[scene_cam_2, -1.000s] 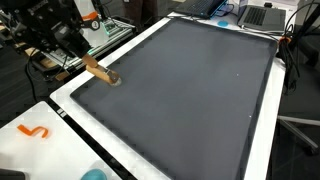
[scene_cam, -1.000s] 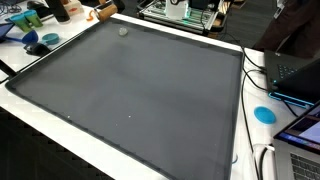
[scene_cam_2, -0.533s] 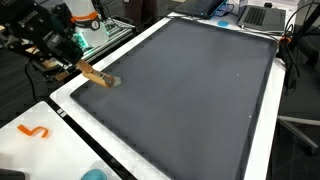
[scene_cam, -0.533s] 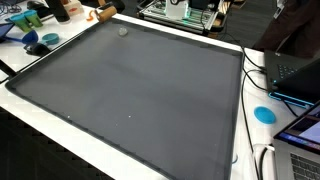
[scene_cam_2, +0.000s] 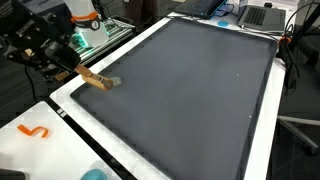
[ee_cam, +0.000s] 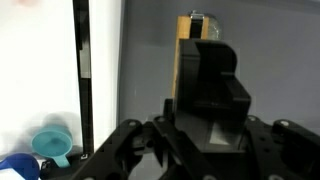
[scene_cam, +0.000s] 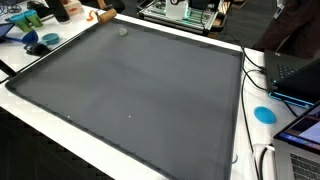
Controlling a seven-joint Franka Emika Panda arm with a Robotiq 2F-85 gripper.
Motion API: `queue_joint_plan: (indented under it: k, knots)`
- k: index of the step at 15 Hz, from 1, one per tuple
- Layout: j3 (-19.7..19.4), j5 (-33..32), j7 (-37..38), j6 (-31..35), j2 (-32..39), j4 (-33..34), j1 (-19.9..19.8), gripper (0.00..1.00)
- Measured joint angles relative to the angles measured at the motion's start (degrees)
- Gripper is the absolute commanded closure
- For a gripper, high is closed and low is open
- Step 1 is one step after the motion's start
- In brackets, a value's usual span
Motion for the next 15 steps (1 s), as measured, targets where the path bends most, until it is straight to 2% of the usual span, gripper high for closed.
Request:
queue_joint_plan:
  k: [8,15]
  knots:
    - [0.00,2.71,-3.47,-0.01,1.05,0.33,-1.17,0.75]
    - [0.05,2.81,-3.68,0.00,2.22,0.33,-1.51,0.75]
